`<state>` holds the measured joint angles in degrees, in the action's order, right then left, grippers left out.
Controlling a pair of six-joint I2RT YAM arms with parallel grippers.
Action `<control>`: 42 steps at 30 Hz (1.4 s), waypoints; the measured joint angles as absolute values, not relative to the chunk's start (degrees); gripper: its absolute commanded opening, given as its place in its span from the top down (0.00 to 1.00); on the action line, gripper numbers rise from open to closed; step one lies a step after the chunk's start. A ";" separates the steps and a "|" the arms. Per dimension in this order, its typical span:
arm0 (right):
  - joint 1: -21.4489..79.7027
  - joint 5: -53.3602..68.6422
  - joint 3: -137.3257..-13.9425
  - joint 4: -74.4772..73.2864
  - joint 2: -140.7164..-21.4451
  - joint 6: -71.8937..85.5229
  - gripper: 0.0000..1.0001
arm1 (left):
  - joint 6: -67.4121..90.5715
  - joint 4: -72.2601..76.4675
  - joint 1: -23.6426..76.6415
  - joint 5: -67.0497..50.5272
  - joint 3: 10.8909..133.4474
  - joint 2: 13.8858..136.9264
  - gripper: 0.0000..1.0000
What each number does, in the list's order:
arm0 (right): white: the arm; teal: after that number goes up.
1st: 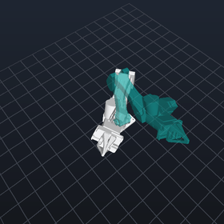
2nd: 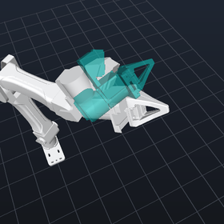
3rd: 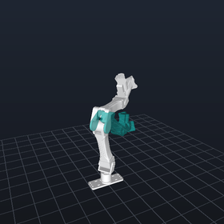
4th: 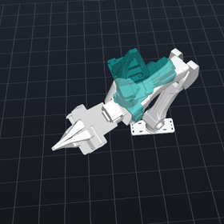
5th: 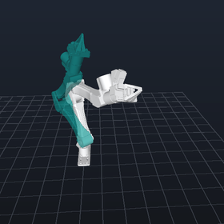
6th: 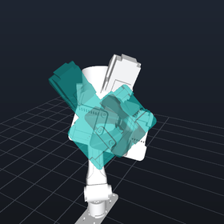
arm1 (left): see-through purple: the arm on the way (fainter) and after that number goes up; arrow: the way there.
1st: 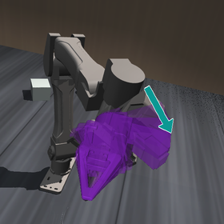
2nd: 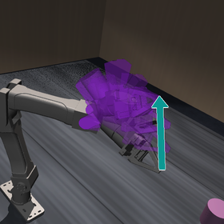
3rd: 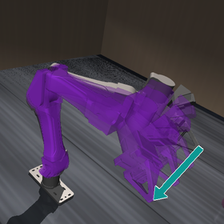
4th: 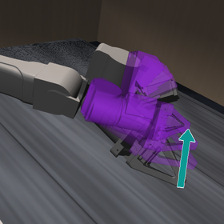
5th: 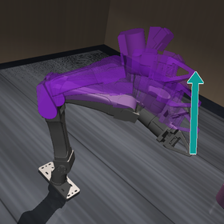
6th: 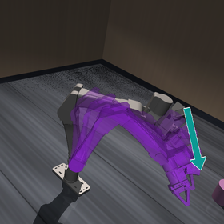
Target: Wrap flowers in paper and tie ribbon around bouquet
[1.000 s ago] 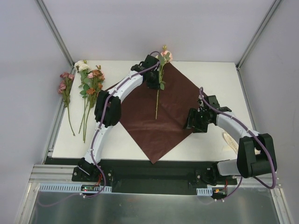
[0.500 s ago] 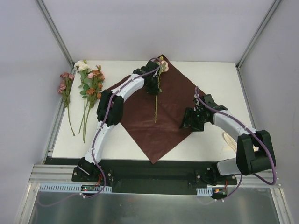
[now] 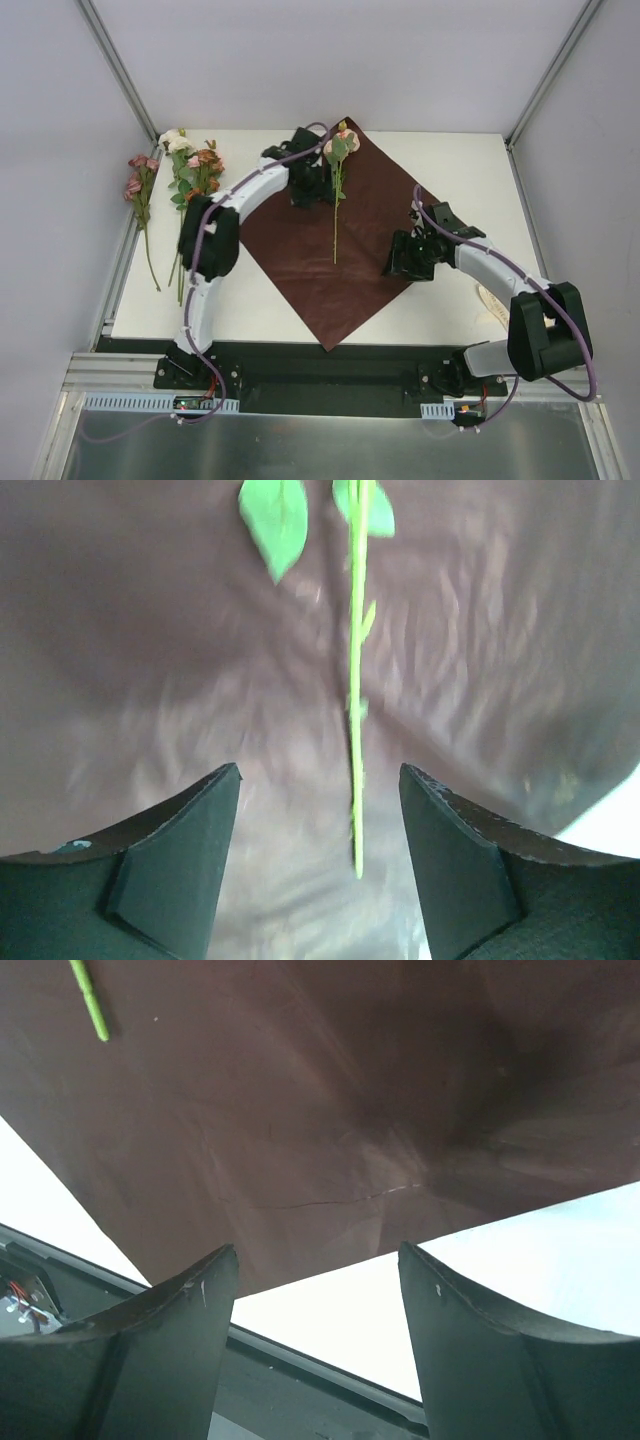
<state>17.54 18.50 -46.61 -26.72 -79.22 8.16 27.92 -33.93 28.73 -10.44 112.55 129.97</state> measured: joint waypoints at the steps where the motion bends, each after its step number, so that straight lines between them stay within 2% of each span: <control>1: 18.13 18.41 -46.63 -26.68 -79.13 8.10 0.32 | 27.09 -34.24 27.86 -10.76 109.16 126.19 0.33; 5: 22.00 18.41 -46.65 -26.26 -79.11 8.08 0.31 | 23.79 -33.47 19.66 -11.68 93.54 106.74 0.32; 8: 26.57 18.68 -46.94 -25.85 -79.07 8.10 0.31 | 21.98 -31.94 5.85 -9.67 82.13 92.33 0.29; 12: 31.68 20.53 -47.51 -24.56 -78.24 8.16 0.31 | 19.81 -32.82 -12.60 -0.91 73.67 84.49 0.22; 14: 32.73 21.61 -47.68 -23.75 -77.62 8.12 0.31 | 18.76 -33.61 -18.28 1.78 71.77 85.49 0.17; 18: 33.39 23.42 -48.21 -22.70 -77.03 7.88 0.31 | 16.01 -34.98 -24.34 3.79 70.85 91.02 0.30; 24: 33.36 25.50 -48.27 -22.41 -75.94 6.72 0.30 | 7.92 -36.82 -26.46 3.55 74.63 102.35 0.28; 28: 33.36 26.72 -48.27 -22.26 -74.70 6.02 0.31 | 4.29 -37.19 -26.33 3.11 75.99 106.41 0.44; 38: 33.36 28.42 -48.27 -22.09 -74.19 5.02 0.31 | -0.97 -39.05 -27.86 1.74 77.91 112.12 0.42; 40: 33.36 28.45 -48.27 -22.06 -74.19 4.97 0.31 | -1.10 -39.05 -28.29 1.04 77.73 112.12 0.46; 42: 33.34 28.51 -48.27 -22.06 -74.17 4.86 0.31 | -1.23 -38.96 -28.62 0.34 77.58 112.12 0.55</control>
<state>33.34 28.51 -48.27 -22.06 -74.17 4.86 -1.23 -38.96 -28.62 0.34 77.58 112.12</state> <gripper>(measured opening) 0.695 0.552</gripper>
